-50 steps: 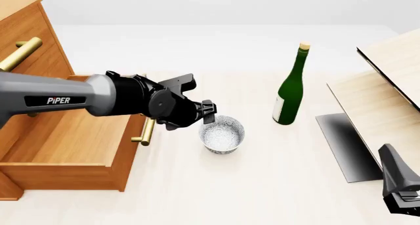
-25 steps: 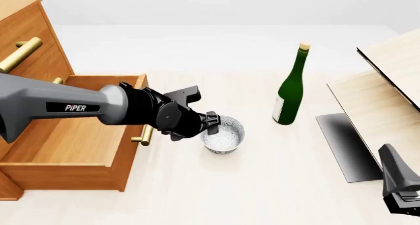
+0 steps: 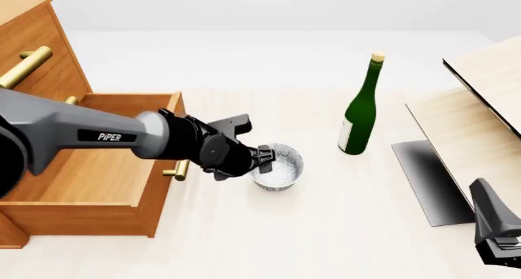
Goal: Put the bowl in the bottom drawer of the cabinet and close it.
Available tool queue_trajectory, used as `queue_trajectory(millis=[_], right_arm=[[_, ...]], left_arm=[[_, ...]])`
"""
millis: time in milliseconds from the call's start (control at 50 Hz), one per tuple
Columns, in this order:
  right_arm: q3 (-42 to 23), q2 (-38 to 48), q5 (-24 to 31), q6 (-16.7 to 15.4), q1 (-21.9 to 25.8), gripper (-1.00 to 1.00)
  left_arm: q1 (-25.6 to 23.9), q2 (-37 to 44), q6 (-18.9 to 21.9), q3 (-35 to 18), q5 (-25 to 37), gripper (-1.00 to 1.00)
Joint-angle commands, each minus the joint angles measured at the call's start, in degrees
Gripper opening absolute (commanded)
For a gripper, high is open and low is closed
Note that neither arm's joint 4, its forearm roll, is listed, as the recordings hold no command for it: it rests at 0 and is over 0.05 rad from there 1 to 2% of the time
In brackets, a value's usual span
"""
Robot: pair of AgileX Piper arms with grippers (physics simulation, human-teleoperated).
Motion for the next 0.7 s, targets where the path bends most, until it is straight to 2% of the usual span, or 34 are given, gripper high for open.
queue_trajectory(millis=[20, 60, 80, 700], right_arm=[[0.00, 0.01, 0.00, -0.01, 0.01, 1.00], [0.00, 0.01, 0.01, -0.01, 0.01, 1.00], [0.00, 0.00, 0.00, 0.00, 0.00, 1.00], [0.00, 0.00, 0.00, 0.00, 0.00, 1.00]], left_arm=[[0.57, 0.53, -1.06, 2.40, -0.99, 1.00], [0.48, 0.46, -1.29, 2.57, -1.22, 1.00], [0.63, 0.58, -1.21, 2.52, -1.09, -1.00], [1.12, -5.65, -1.30, 3.71, 1.42, -1.00]])
